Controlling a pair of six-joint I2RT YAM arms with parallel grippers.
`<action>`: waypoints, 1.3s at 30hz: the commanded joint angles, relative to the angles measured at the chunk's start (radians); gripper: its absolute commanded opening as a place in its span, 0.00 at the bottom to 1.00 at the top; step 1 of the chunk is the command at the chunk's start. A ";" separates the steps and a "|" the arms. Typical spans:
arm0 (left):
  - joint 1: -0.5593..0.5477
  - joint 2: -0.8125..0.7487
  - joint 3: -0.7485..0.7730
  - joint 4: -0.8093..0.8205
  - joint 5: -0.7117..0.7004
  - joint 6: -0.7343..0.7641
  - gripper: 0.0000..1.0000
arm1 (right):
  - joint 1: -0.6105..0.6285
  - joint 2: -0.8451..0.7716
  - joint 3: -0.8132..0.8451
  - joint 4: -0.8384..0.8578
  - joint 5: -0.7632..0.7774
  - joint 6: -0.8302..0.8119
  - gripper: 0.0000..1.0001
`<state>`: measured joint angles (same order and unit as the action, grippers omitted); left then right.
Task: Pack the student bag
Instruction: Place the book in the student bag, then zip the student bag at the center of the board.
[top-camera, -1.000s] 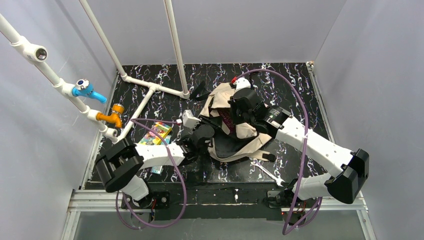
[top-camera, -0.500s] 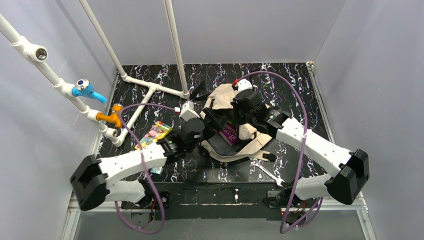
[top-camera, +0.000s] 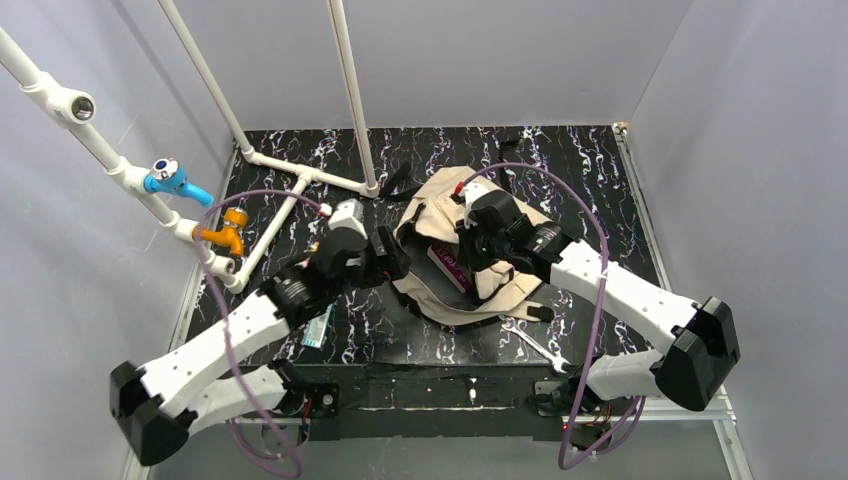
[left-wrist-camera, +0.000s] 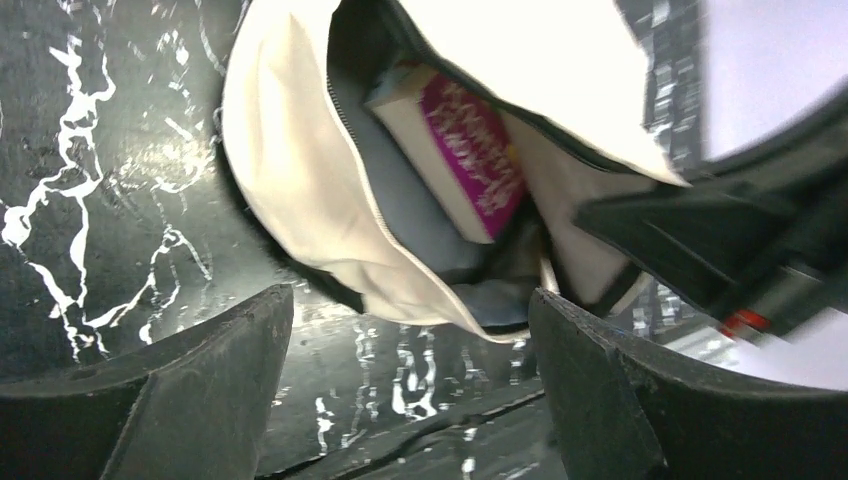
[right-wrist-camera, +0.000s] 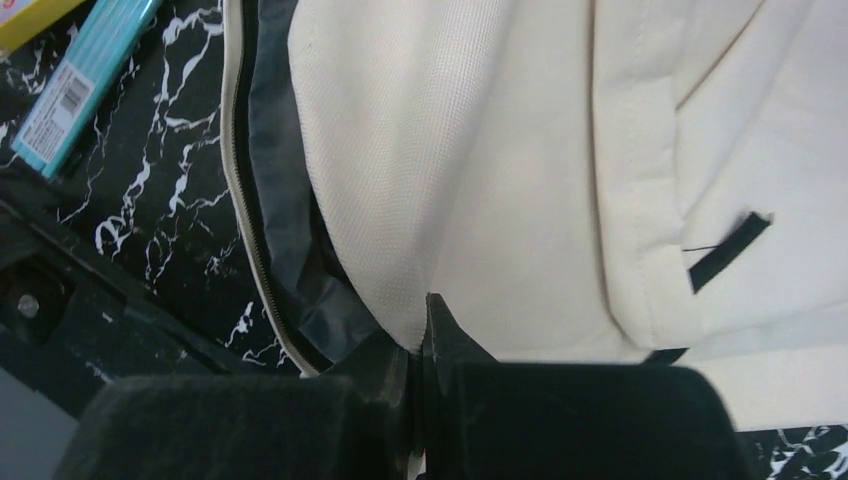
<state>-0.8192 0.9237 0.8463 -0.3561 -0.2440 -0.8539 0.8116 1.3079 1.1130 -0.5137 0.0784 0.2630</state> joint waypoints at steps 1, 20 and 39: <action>0.023 0.159 0.015 -0.001 0.026 0.080 0.85 | -0.003 -0.013 -0.067 0.025 -0.130 0.060 0.09; 0.158 0.265 -0.190 0.396 0.288 0.052 0.02 | -0.003 0.110 0.196 0.008 -0.227 0.162 0.79; 0.161 -0.088 -0.151 -0.120 0.162 0.142 0.64 | -0.061 0.549 0.211 0.580 -0.082 0.702 0.53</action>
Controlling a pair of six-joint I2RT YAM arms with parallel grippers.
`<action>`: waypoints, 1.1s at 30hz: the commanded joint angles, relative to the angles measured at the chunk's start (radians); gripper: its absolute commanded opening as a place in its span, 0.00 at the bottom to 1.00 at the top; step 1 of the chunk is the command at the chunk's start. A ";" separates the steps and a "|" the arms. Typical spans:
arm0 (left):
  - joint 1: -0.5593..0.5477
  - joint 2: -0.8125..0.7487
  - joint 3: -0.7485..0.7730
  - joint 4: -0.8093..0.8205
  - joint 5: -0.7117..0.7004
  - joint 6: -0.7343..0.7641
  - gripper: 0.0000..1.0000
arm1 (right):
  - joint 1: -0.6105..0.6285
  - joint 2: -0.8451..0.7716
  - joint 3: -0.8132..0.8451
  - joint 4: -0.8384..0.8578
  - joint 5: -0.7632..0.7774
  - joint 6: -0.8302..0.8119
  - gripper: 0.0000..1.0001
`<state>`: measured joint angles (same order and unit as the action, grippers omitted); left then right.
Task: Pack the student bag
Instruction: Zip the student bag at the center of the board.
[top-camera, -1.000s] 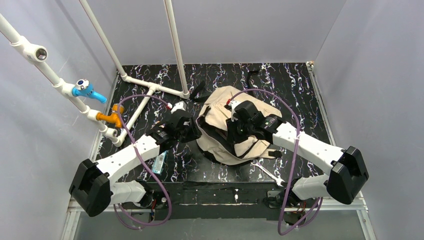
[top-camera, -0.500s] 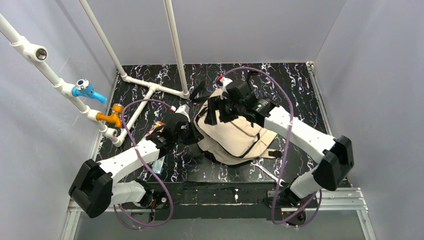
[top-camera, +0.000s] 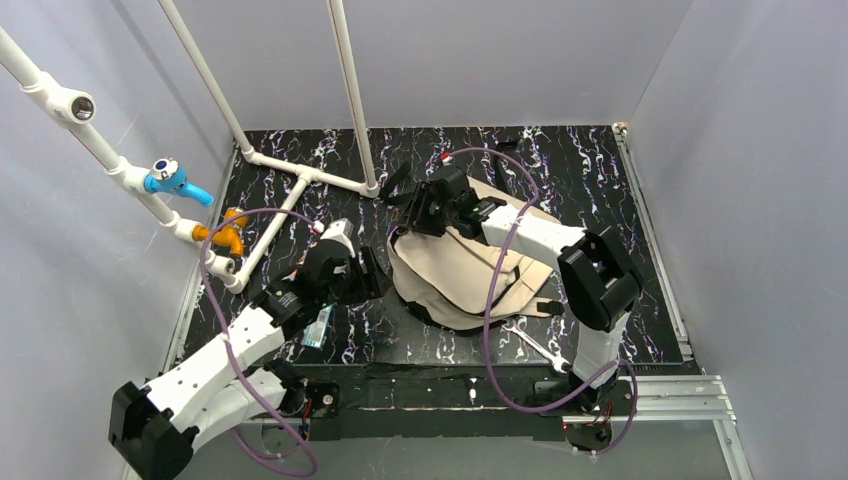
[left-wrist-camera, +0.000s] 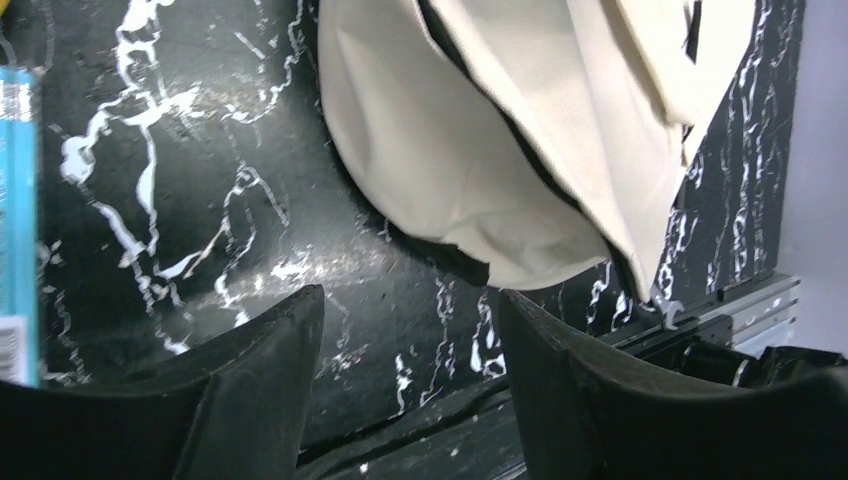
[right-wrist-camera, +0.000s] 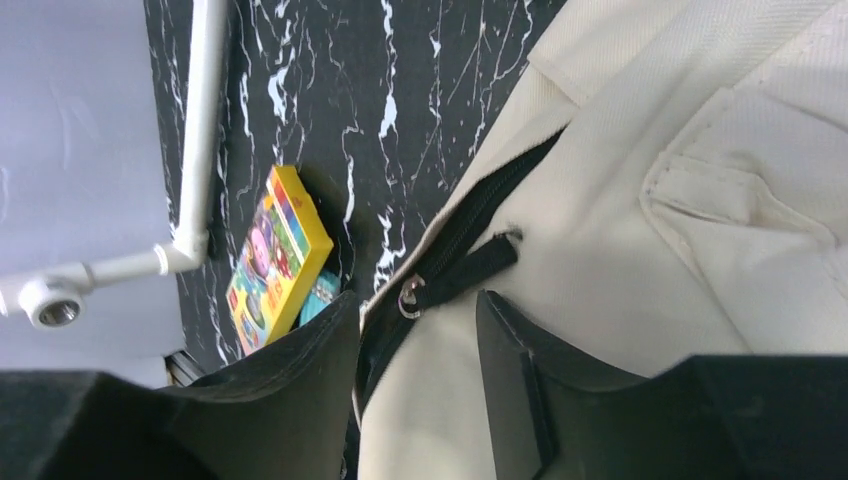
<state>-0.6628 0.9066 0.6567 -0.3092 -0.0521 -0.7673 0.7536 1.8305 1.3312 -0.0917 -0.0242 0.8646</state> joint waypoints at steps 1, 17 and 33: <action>0.005 -0.085 0.048 -0.190 -0.028 0.065 0.65 | -0.003 0.037 -0.009 0.170 0.021 0.105 0.51; 0.005 -0.131 0.095 -0.240 -0.003 0.030 0.69 | -0.018 0.043 -0.113 0.286 0.123 0.150 0.29; 0.016 -0.037 0.095 -0.137 0.028 -0.084 0.77 | -0.043 0.027 -0.116 0.580 -0.409 -0.048 0.01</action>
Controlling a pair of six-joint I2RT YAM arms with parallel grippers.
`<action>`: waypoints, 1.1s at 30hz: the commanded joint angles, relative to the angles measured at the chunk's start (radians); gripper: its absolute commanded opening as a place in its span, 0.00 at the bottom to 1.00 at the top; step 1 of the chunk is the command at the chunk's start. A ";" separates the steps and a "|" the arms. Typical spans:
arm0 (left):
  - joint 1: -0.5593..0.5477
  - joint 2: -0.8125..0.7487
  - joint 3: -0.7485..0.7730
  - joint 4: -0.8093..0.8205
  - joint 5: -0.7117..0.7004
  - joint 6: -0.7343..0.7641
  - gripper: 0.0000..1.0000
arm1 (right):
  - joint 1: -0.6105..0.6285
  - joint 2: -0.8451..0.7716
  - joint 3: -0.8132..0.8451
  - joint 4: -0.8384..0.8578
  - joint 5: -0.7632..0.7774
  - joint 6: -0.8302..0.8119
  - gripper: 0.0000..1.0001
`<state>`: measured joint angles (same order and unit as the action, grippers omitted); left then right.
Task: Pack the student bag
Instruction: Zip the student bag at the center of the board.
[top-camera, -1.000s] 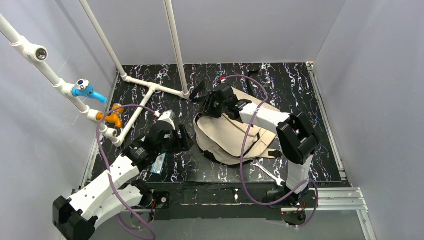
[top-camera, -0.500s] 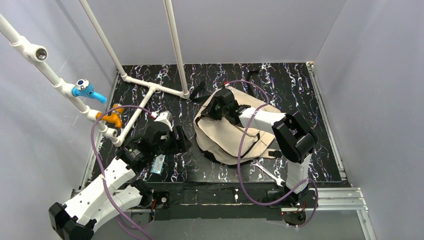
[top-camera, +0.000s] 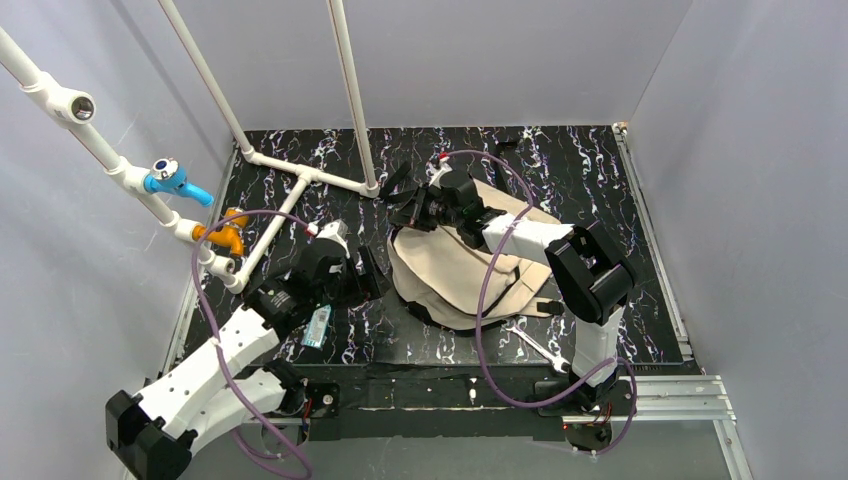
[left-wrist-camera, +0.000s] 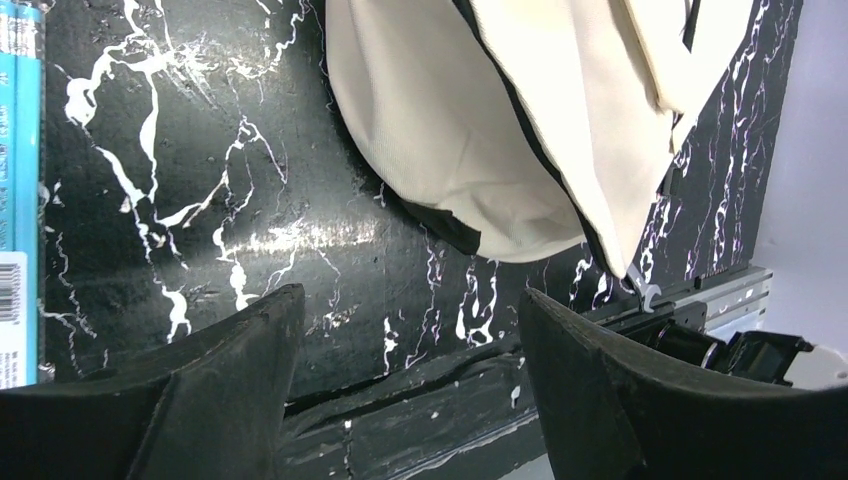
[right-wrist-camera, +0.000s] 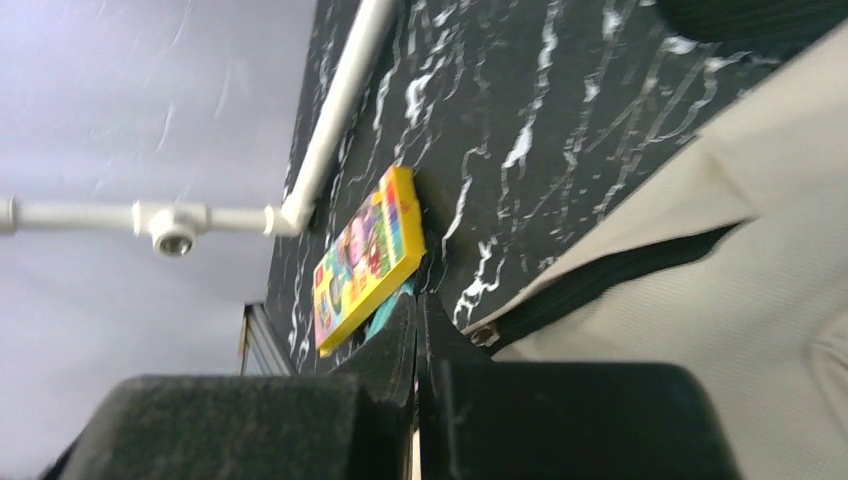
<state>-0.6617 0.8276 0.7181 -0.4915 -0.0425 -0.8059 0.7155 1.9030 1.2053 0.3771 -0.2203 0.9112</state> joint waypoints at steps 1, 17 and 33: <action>0.019 0.058 0.044 0.058 0.027 -0.053 0.77 | -0.004 -0.045 0.017 0.104 -0.260 -0.125 0.01; 0.048 0.259 0.396 0.019 0.010 -0.078 0.77 | -0.115 -0.221 -0.140 0.138 -0.427 -0.211 0.01; 0.176 0.759 0.742 -0.110 0.039 -0.191 0.63 | -0.123 -0.302 -0.191 0.120 -0.398 -0.248 0.01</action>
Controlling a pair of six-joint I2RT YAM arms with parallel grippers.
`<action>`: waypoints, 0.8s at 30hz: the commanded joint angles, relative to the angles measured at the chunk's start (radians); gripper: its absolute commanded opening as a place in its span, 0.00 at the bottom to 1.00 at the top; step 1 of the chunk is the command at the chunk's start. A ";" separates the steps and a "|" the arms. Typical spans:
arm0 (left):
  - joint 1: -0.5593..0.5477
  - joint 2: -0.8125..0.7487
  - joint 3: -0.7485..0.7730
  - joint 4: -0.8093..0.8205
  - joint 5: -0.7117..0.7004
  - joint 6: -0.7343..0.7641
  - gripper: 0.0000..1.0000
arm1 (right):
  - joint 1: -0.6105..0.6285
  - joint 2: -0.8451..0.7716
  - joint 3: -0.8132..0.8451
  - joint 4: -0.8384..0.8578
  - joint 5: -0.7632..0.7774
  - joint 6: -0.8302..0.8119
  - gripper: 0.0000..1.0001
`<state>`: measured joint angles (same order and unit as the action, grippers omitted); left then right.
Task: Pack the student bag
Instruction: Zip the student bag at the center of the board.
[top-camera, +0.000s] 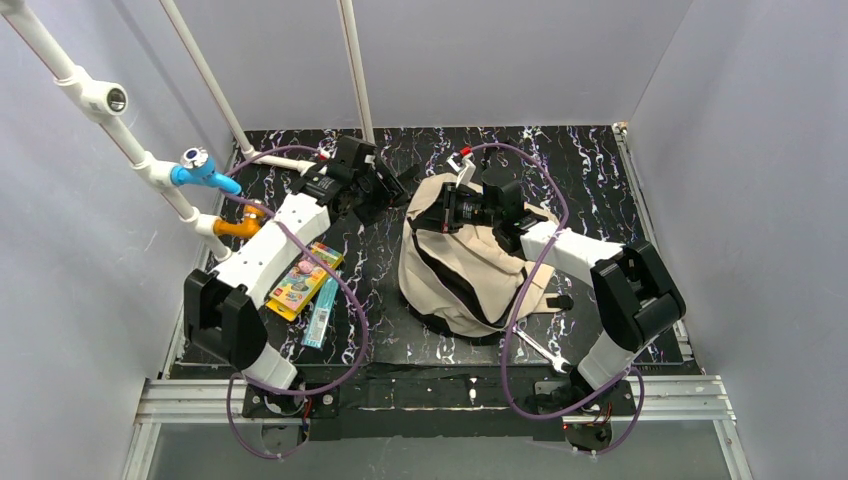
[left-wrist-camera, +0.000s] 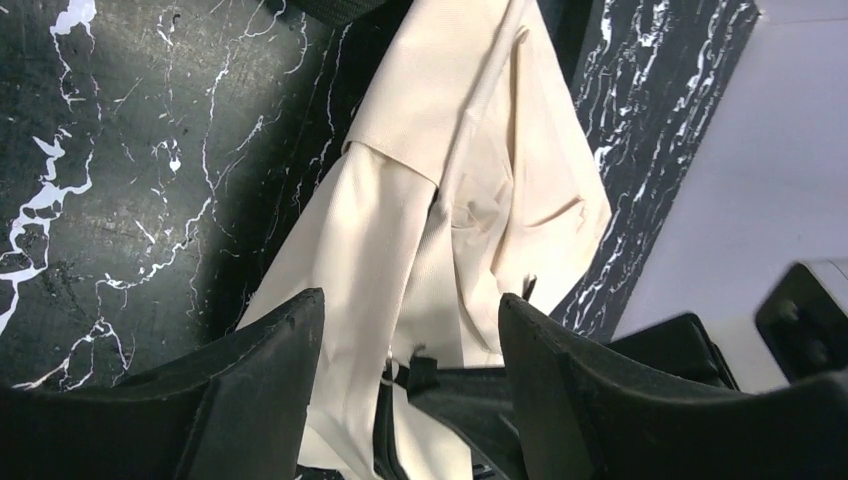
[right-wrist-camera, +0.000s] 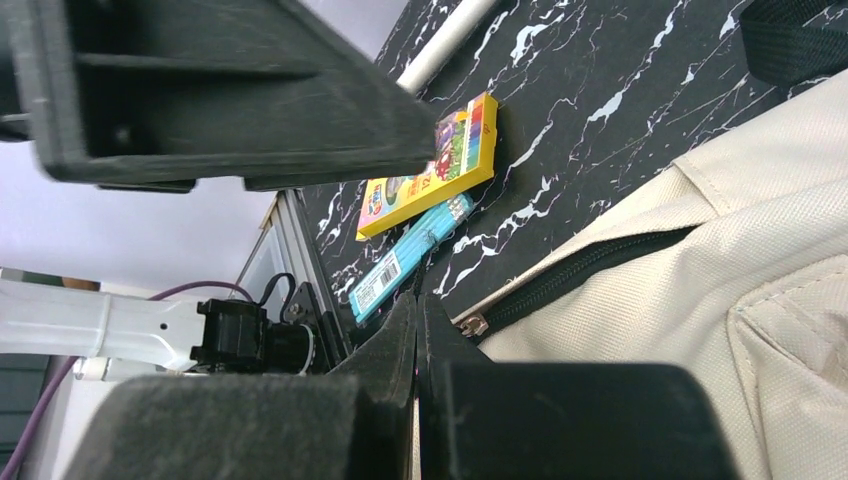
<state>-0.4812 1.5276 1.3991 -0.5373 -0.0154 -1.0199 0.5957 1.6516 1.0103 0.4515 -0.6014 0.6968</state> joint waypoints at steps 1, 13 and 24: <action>-0.004 0.077 0.069 -0.074 0.040 0.033 0.63 | -0.004 -0.050 0.004 0.041 -0.024 -0.041 0.01; -0.084 -0.031 -0.153 0.074 -0.043 0.023 0.60 | -0.004 -0.088 0.002 -0.016 -0.114 -0.155 0.01; -0.128 0.064 -0.134 0.154 -0.001 -0.042 0.56 | -0.004 -0.125 -0.029 -0.021 -0.151 -0.197 0.01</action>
<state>-0.6025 1.5730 1.2522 -0.4324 -0.0402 -1.0492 0.5949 1.5791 0.9649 0.3969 -0.7254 0.5404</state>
